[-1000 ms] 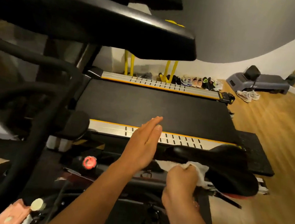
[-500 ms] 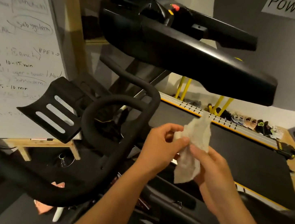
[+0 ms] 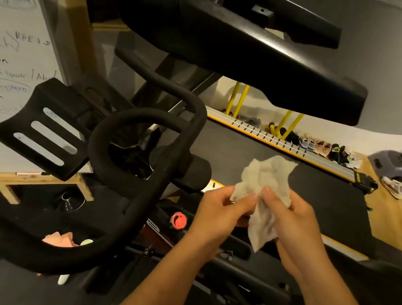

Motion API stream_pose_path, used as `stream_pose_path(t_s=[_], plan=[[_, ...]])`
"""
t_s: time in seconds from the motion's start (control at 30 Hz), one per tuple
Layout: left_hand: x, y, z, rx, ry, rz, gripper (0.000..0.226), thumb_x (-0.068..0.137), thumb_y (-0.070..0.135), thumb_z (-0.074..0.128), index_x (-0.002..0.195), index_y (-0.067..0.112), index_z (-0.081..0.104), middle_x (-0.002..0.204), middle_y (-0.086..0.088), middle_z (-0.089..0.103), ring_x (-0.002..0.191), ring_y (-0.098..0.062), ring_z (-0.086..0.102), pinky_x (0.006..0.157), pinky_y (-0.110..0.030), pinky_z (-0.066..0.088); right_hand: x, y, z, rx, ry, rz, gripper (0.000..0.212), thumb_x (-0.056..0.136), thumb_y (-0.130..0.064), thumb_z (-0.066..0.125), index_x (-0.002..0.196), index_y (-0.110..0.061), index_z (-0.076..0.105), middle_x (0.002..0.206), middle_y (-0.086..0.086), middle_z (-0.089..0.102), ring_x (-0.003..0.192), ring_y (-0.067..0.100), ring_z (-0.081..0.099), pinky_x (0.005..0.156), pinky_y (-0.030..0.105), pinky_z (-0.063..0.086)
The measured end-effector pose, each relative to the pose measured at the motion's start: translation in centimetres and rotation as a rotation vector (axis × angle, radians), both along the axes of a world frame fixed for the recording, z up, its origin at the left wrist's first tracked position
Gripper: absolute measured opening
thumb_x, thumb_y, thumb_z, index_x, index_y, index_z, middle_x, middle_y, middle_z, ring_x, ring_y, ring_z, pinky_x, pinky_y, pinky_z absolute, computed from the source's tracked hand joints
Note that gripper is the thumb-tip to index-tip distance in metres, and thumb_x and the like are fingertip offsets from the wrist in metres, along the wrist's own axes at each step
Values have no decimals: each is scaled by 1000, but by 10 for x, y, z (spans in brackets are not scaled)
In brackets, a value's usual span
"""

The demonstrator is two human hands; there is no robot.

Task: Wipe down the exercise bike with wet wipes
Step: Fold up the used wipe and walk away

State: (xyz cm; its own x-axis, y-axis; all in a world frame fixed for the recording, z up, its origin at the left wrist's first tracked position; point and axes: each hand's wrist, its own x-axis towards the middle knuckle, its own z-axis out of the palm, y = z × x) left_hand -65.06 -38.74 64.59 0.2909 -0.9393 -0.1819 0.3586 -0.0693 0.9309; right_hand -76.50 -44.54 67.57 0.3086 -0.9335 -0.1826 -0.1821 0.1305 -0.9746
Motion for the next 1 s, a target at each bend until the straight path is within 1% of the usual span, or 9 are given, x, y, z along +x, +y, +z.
stream_pose_path(t_s=[0.17,0.37,0.43,0.53,0.67,0.77,0.87,0.93,1.0], plan=[[-3,-14,4,5,21,95,15,96,6,55,98,7,70,98,-14,74,94,-27,72,79,-37,61,-25,-3,3,150,-136,-48,26,98,-36,50,108,-21,67,101,0,75,97,17,71,85,38,53],[-55,-43,13,64,345,18,20,93,11,54,106,9,69,100,-10,74,95,-29,70,83,-47,57,-91,-5,14,177,-287,-205,25,100,-23,48,120,-18,62,110,7,73,100,24,71,84,43,55],[-91,-53,18,78,378,-51,18,92,12,53,101,9,69,99,-8,74,95,-29,70,86,-49,56,-128,1,15,159,-328,-283,28,100,-21,46,125,-17,60,113,8,72,103,26,69,83,43,55],[-149,-60,26,33,189,-265,9,94,19,60,97,15,68,96,-1,75,97,-23,70,91,-50,55,-189,11,20,109,-336,-416,31,99,-23,48,124,-11,61,113,13,71,101,29,70,78,41,57],[-237,-69,34,-81,-119,-484,10,89,20,70,97,15,71,95,-4,74,93,-22,71,87,-51,57,-272,34,30,119,-334,-462,42,89,-44,48,116,-17,64,110,9,73,99,25,71,79,40,57],[-315,-66,33,-108,-137,-557,10,88,18,71,93,10,68,87,-5,73,83,-19,71,75,-40,59,-334,53,26,40,-201,-604,20,91,-25,59,106,-16,68,103,5,75,90,21,73,72,34,60],[-393,-61,21,-65,-141,-623,21,87,15,72,90,-1,59,94,-25,66,88,-38,68,75,-52,56,-407,69,13,-7,-185,-803,17,93,-12,59,106,-22,65,96,-1,76,86,18,73,66,30,61],[-451,-60,12,-69,-152,-709,19,84,10,71,89,9,53,97,-35,59,79,-38,65,66,-47,55,-466,78,1,-21,-163,-954,17,97,-15,55,109,-26,60,90,0,76,81,17,74,60,29,59],[-512,-55,5,-67,-169,-829,29,81,2,64,91,25,49,97,-33,60,74,-30,64,62,-37,54,-534,87,-16,-29,-89,-1119,17,99,-22,52,113,-32,51,91,-2,71,79,15,71,58,30,59]])
